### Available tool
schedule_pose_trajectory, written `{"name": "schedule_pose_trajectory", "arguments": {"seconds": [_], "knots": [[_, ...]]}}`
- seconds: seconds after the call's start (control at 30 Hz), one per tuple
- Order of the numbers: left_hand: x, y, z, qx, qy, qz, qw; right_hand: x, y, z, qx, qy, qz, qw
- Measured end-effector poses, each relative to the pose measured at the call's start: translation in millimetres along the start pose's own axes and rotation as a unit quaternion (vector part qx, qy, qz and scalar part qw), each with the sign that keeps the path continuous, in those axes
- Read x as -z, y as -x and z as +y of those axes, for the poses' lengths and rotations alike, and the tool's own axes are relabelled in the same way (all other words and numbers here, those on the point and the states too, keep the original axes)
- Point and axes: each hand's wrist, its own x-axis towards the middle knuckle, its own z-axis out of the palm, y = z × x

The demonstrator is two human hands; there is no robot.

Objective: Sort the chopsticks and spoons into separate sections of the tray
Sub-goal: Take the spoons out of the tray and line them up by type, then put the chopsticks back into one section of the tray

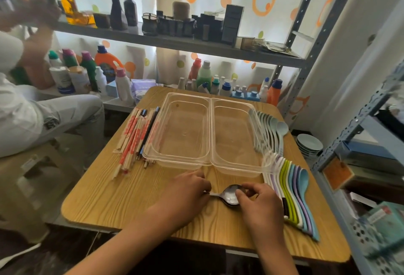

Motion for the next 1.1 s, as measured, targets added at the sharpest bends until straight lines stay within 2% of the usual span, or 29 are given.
{"name": "schedule_pose_trajectory", "arguments": {"seconds": [0.3,0.5,0.67,0.77,0.93,1.1], "knots": [[8,3,-3,0.008,0.022,-0.005,1.000,6,2,-4,0.017,0.004,0.014,1.000],[44,11,4,0.029,0.063,0.071,0.995,19,1,-42,0.075,-0.050,-0.003,0.996],[95,13,-23,0.125,0.100,0.160,0.974,14,-15,-101,0.135,-0.122,-0.046,0.982],[123,6,-59,0.223,0.131,0.200,0.945,4,-34,-140,0.180,-0.135,-0.075,0.972],[135,-13,-128,0.354,0.168,0.154,0.907,-34,-77,-193,0.218,-0.116,-0.120,0.962],[116,-49,-170,0.401,0.174,0.112,0.892,-82,-109,-223,0.234,-0.083,-0.159,0.956]]}}
